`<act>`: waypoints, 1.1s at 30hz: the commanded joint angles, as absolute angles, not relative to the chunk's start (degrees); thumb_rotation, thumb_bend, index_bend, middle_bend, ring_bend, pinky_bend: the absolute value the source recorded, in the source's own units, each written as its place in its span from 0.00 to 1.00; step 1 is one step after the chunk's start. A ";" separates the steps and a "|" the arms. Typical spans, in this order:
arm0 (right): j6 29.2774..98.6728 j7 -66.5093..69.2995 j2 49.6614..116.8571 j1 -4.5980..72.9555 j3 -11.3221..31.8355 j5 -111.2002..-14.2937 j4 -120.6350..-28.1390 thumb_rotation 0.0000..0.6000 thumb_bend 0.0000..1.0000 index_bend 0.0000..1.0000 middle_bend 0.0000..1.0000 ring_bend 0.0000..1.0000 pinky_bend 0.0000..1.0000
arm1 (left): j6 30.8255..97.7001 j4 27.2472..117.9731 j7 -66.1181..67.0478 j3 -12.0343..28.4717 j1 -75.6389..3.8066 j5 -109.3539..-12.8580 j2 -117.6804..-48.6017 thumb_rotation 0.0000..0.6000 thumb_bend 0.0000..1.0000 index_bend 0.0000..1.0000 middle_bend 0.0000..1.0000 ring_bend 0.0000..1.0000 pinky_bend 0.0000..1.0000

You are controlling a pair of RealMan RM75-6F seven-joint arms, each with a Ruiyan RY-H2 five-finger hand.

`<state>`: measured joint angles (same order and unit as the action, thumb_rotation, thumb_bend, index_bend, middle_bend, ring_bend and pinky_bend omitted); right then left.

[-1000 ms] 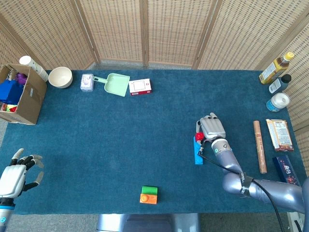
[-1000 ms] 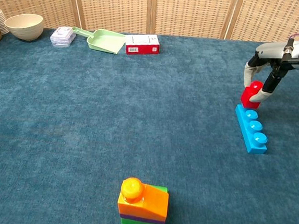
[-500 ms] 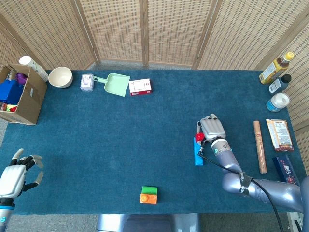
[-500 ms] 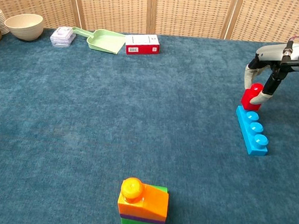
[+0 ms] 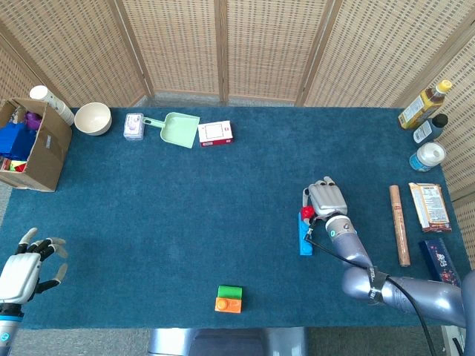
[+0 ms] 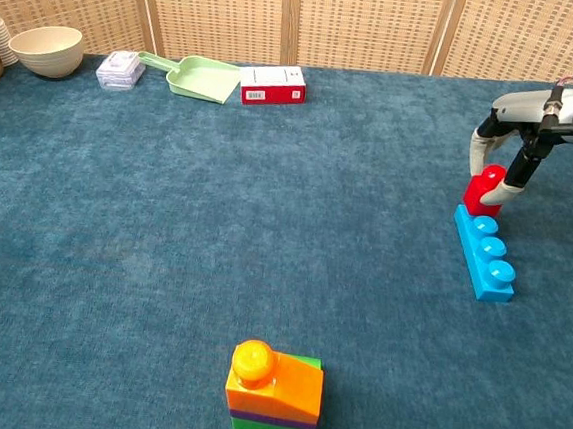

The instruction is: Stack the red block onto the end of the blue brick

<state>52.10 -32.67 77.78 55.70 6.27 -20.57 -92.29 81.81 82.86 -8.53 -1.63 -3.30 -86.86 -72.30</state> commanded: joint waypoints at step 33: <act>53.40 -30.75 78.57 52.94 5.62 -22.86 -92.95 1.00 0.25 0.61 0.31 0.15 0.08 | 81.92 82.98 -8.60 -1.80 -3.32 -87.26 -72.07 1.00 0.47 0.49 0.34 0.31 0.07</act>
